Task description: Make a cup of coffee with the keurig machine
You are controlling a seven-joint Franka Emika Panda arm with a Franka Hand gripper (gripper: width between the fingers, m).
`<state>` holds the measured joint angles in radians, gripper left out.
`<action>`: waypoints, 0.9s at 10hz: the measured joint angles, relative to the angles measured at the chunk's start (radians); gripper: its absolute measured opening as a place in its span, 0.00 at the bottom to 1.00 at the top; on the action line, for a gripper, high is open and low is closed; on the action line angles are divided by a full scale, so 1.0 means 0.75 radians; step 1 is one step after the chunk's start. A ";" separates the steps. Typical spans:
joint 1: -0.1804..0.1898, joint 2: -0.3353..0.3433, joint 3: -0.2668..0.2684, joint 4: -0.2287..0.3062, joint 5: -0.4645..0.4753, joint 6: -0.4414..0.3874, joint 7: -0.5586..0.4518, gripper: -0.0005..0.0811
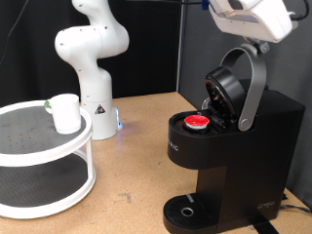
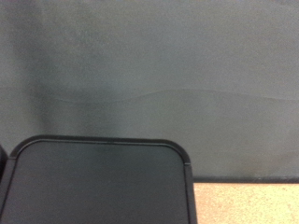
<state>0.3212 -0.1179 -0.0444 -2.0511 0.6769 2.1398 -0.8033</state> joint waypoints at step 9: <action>-0.089 -0.096 -0.112 -0.083 -0.065 -0.181 -0.190 0.01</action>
<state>0.2543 -0.1903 -0.1285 -2.1131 0.6280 2.0040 -0.9455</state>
